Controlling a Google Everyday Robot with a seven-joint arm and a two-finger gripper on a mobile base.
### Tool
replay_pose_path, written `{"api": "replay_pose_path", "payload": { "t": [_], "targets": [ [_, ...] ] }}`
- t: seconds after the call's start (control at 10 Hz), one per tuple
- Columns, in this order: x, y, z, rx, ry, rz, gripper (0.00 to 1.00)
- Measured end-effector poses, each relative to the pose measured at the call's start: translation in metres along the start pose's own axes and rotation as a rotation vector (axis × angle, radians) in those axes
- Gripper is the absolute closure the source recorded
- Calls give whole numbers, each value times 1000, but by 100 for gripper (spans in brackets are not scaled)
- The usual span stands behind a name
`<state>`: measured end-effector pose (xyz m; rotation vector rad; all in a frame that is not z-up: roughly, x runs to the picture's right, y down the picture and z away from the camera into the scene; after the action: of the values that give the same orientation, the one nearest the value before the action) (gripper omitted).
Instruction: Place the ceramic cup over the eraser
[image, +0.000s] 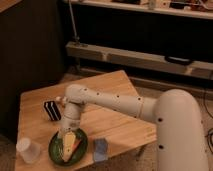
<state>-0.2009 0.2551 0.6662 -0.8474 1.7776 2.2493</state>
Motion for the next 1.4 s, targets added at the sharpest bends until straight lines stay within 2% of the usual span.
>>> {"api": "replay_pose_path", "payload": {
  "t": [0.6, 0.7, 0.8, 0.9, 1.0, 1.2, 1.3, 1.4],
  "targets": [
    [0, 0, 0, -1, -1, -1, 20],
    [1, 0, -2, -18, -2, 9, 20],
    [1, -2, -5, -59, -6, 21, 20],
    [6, -2, -11, -196, -21, 14, 20],
    [10, -1, -15, -313, -30, 3, 20],
    [24, 6, -24, -493, -45, -52, 20],
    [33, 18, -28, -553, -47, -117, 20],
    [39, 29, -31, -554, -26, -188, 20]
  ]
}}
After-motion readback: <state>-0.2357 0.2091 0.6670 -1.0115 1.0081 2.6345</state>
